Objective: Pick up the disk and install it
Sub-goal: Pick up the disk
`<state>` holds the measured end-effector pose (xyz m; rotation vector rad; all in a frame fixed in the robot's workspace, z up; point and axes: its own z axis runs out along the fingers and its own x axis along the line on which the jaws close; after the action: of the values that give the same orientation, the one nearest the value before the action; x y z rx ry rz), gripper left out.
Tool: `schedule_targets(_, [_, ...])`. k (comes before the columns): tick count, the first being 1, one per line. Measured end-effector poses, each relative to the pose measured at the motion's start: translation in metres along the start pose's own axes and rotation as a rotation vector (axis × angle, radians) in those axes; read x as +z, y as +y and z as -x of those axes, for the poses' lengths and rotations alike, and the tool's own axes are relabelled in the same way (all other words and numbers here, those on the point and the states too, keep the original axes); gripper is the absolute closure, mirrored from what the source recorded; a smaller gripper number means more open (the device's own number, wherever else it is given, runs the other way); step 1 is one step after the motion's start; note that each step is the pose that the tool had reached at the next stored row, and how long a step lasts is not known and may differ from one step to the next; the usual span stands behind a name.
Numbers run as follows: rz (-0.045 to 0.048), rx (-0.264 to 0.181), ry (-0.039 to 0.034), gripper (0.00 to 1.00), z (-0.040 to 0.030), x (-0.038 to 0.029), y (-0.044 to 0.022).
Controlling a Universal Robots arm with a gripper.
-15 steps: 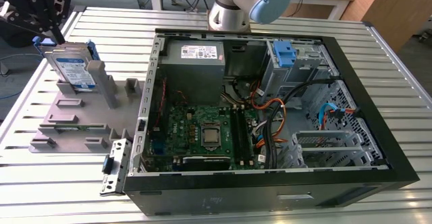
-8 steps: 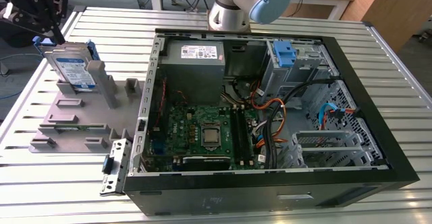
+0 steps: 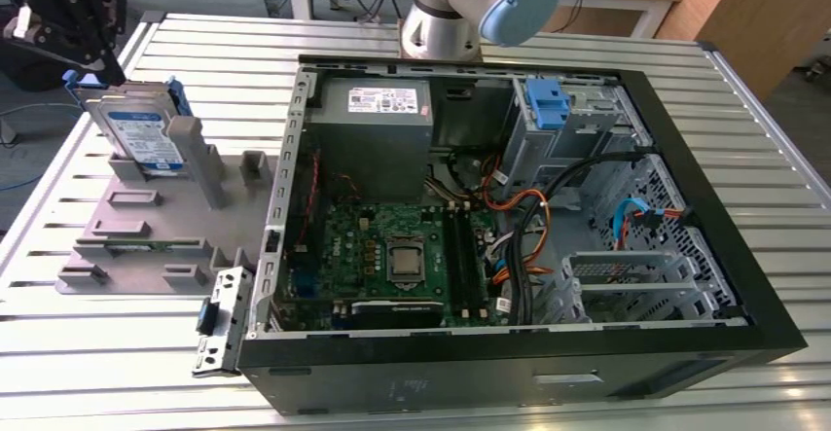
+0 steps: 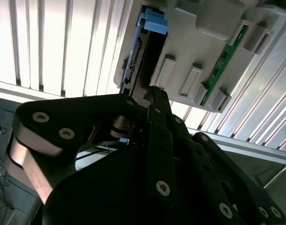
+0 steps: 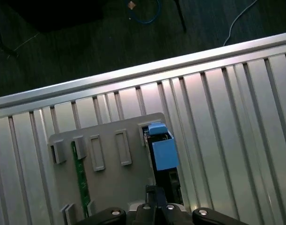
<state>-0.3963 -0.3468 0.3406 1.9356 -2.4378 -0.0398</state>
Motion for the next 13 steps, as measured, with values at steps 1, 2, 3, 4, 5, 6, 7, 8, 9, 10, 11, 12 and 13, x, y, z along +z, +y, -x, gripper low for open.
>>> schedule_targets(1, [-0.0005, -0.012, 0.0004, 0.89, 0.0000, 0.0000, 0.0000])
schedule_targets(2, [-0.0006, -0.025, 0.0009, 0.89, 0.0000, -0.0001, 0.0000])
schedule_targets(3, [-0.0007, -0.038, 0.0015, 0.89, 0.0000, -0.0001, 0.0000])
schedule_targets(4, [-0.0009, -0.053, 0.0020, 0.89, 0.0000, -0.0001, 0.0000])
schedule_targets(5, [-0.0010, -0.068, 0.0025, 0.89, 0.0000, -0.0001, 0.0000])
schedule_targets(6, [-0.0012, -0.084, 0.0032, 0.89, 0.0000, -0.0001, 0.0000])
schedule_targets(7, [-0.0014, -0.101, 0.0037, 0.89, 0.0000, -0.0001, 0.0000])
schedule_targets(8, [-0.0015, -0.116, 0.0043, 0.89, 0.0000, 0.0000, 0.0000])
schedule_targets(9, [-0.0016, -0.128, 0.0047, 0.89, 0.0000, 0.0000, 0.0000])
schedule_targets(10, [-0.0017, -0.134, 0.0049, 0.89, 0.0000, 0.0000, 0.0000])
schedule_targets(11, [-0.0020, -0.139, 0.0052, 0.89, 0.0000, 0.0001, 0.0000])
schedule_targets(12, [-0.0027, -0.147, 0.0054, 0.89, 0.0000, 0.0001, 0.0000])
schedule_targets(13, [-0.0040, -0.155, 0.0053, 0.89, 0.0000, 0.0002, -0.0001])
